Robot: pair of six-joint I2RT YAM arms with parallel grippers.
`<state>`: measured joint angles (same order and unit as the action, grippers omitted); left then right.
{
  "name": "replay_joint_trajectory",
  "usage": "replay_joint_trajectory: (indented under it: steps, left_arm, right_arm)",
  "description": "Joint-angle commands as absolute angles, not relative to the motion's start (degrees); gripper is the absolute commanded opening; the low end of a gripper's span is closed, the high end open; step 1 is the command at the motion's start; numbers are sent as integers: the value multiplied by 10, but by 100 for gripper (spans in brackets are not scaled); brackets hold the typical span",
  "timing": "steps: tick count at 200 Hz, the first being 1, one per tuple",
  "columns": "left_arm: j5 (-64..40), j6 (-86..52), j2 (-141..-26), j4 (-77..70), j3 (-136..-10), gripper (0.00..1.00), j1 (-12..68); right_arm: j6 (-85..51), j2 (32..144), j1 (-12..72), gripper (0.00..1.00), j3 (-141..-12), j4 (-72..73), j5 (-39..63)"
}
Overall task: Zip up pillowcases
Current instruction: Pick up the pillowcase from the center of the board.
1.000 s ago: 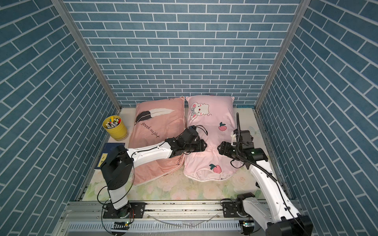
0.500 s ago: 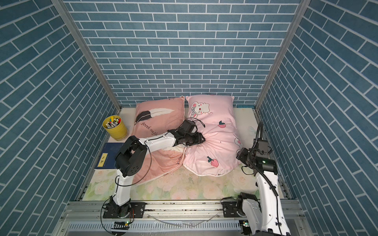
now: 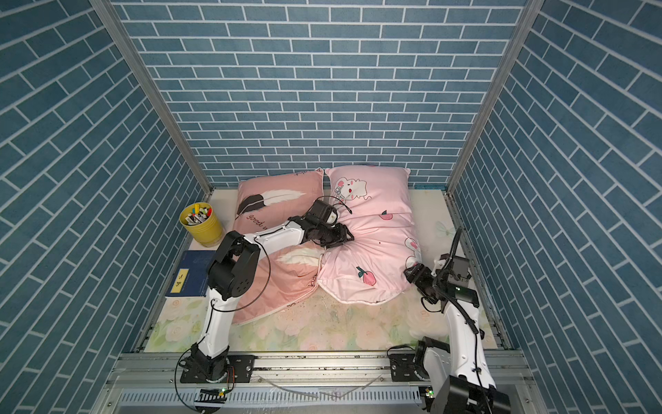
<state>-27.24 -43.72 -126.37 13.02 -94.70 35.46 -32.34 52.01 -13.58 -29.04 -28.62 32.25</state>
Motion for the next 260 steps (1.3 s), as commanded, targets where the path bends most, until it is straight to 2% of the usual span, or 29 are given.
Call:
replay_joint_trajectory:
  steps: [1, 42, 65, 90, 144, 229, 260]
  left_arm:
    - [-127, -421, -1331, 141, -945, 57, 291]
    - [-133, -421, -1347, 148, -961, 56, 279]
    - [-135, -426, -1344, 138, -952, 55, 279]
    - [-139, -437, -1341, 124, -943, 54, 278]
    - [-136, -439, -1341, 124, -944, 53, 278]
    - [-134, -438, -1335, 127, -939, 53, 278]
    - [-133, -438, -1336, 133, -948, 52, 275]
  right_arm:
    - [-338, 545, -138, 77, -264, -212, 398]
    - [-335, 562, -138, 79, -241, -198, 408]
    - [-365, 569, -138, 80, -213, -125, 423]
    - [-387, 592, -138, 74, -217, -70, 452]
    - [-356, 496, -138, 60, -295, -223, 452]
    - [-335, 441, -138, 58, -352, -344, 452]
    - [-327, 424, -147, 52, -342, -379, 378]
